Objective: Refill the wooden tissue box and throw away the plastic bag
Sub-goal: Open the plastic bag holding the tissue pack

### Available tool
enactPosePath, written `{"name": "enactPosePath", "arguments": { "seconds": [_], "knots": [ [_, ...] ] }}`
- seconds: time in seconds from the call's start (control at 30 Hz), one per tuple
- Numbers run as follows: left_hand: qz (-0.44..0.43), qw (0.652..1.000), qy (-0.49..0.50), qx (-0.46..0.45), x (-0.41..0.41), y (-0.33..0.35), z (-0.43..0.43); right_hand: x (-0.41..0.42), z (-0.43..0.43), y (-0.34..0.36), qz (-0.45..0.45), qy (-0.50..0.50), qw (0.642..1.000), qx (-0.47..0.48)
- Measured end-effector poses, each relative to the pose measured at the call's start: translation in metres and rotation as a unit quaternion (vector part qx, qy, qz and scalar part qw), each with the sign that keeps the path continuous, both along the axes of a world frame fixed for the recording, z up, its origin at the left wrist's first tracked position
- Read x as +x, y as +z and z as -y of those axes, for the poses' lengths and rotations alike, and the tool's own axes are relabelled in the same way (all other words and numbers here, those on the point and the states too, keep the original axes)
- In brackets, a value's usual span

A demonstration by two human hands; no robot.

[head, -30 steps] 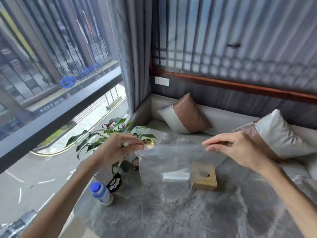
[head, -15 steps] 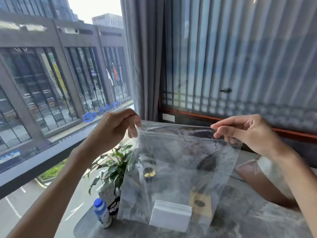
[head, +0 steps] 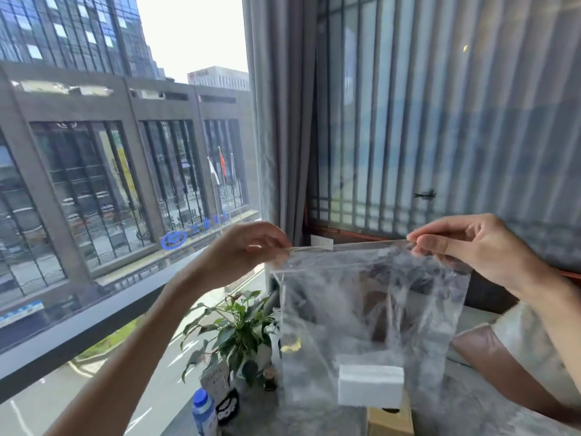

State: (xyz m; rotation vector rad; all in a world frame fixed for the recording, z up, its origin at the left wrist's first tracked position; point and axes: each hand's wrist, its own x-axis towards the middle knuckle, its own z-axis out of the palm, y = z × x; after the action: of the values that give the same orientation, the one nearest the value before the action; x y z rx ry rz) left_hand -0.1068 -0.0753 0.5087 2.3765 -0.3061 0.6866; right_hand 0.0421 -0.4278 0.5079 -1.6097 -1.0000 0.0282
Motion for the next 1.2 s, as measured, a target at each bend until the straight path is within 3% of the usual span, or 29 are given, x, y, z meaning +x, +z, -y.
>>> {"name": "enactPosePath", "arguments": {
  "seconds": [0.17,0.3,0.4,0.47,0.57,0.7,0.87,1.2],
  "knots": [
    [0.077,0.996,-0.022,-0.045,0.008,0.019,0.026,0.0,0.007,0.022,0.071,-0.037,0.986,-0.148],
    [0.091,0.996,-0.014,-0.017,0.014,0.046,0.044,-0.029,-0.067,0.041,0.241,-0.057,0.952,-0.18],
    [0.108,0.994,-0.01,0.001,0.007,0.055,0.041,-0.051,-0.129,0.055,0.178,0.042,0.971,-0.155],
    [0.113,0.993,-0.007,-0.038,-0.004,0.054,0.028,-0.056,-0.157,0.061,0.142,0.081,0.976,-0.144],
    [0.074,0.987,-0.011,-0.14,-0.03,0.04,0.003,-0.056,-0.185,0.062,0.128,0.102,0.98,-0.113],
    [0.056,0.976,0.068,-0.199,-0.057,0.005,-0.018,-0.06,-0.206,0.064,0.093,0.141,0.981,-0.099],
    [0.068,0.955,0.069,-0.279,-0.083,-0.014,-0.019,-0.061,-0.214,0.069,0.099,0.151,0.978,-0.102],
    [0.023,0.967,0.026,-0.254,-0.104,-0.004,-0.009,-0.069,-0.2,0.088,0.105,0.17,0.971,-0.129]
  ]
}}
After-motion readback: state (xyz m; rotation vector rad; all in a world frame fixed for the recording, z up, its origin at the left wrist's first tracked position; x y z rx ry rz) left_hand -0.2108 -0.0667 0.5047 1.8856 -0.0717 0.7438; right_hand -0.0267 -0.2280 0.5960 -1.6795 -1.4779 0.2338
